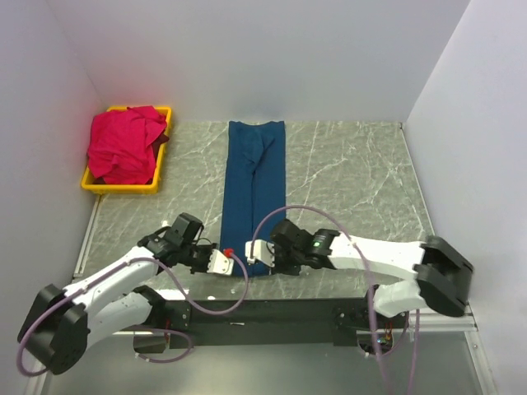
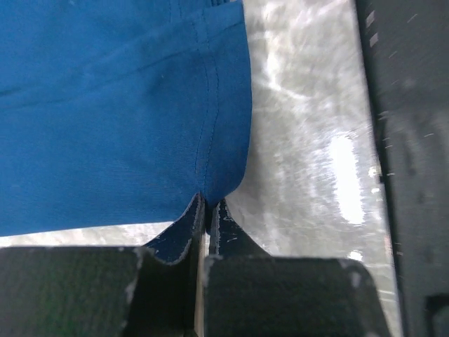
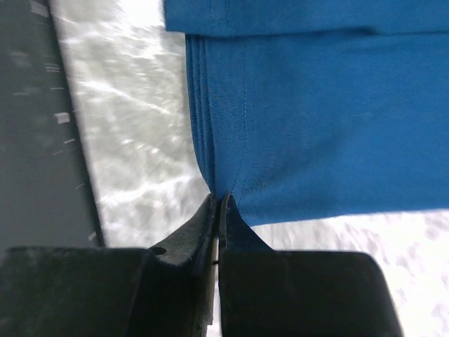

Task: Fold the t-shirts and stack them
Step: Fold the tshirt

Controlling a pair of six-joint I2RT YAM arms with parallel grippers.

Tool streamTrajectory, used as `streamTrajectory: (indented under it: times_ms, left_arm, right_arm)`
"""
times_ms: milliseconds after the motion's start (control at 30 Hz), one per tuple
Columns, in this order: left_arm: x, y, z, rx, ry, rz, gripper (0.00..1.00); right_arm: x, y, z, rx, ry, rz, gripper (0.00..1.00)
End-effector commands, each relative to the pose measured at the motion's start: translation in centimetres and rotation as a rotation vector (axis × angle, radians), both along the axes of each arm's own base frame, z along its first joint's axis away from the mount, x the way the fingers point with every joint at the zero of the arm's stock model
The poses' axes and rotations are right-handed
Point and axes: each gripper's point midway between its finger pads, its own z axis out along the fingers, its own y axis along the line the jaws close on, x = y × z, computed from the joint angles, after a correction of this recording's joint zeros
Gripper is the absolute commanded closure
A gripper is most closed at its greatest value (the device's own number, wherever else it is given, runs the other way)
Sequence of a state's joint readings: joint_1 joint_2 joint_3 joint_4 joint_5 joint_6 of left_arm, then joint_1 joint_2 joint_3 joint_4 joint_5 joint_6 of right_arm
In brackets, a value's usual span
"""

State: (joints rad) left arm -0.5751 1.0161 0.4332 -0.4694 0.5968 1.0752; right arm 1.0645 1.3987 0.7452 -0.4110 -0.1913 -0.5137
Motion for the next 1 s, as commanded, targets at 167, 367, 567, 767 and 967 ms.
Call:
streamTrajectory:
  times_ms: [167,367,567,767,967]
  left_arm:
    - [0.1,-0.8,4.9,-0.104,0.103,0.080,1.00]
    - [6.9,-0.4,7.6,-0.148,0.027,0.202,1.00]
    - [13.2,-0.3,9.2,-0.155,-0.096,0.244,1.00]
    - [19.2,0.1,9.2,-0.127,-0.144,0.273,1.00]
    - [24.5,0.5,9.2,-0.128,-0.161,0.304,0.99]
  right_arm:
    - [1.9,0.0,7.1,0.177,-0.067,-0.068,1.00]
    - [6.8,0.0,8.8,0.174,-0.158,-0.091,1.00]
    - [13.2,0.6,10.1,0.176,-0.252,-0.131,1.00]
    - [18.5,1.0,10.1,0.163,-0.278,-0.150,1.00]
    - [23.0,0.5,9.4,0.143,-0.296,-0.181,1.00]
